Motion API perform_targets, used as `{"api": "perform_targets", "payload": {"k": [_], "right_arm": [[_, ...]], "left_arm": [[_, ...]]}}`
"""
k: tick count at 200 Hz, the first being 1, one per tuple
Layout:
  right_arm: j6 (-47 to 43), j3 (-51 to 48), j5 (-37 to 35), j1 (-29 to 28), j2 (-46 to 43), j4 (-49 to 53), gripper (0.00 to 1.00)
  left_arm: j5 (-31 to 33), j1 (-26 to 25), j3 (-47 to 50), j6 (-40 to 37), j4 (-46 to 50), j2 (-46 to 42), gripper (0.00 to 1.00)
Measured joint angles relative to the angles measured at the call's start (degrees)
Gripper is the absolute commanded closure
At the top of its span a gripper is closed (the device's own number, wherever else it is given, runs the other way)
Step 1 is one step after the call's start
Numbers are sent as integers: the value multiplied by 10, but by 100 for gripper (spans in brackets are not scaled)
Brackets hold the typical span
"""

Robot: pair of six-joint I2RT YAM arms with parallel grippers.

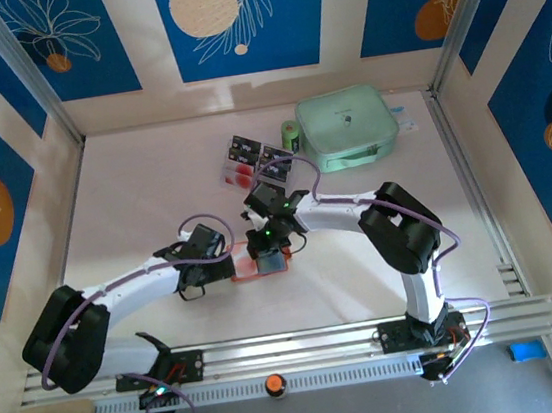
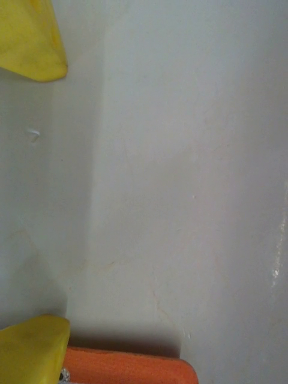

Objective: Put the credit cards into the card holder

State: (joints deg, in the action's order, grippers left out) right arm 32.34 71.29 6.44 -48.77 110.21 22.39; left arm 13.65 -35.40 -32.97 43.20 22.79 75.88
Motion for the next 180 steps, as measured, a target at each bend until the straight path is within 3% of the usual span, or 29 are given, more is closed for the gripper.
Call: {"api": "perform_targets", "payload": {"k": [180], "right_arm": [[-17,48,36,0,49,10,100]], "left_arm": [[5,0,1,0,-4,3,0]]}}
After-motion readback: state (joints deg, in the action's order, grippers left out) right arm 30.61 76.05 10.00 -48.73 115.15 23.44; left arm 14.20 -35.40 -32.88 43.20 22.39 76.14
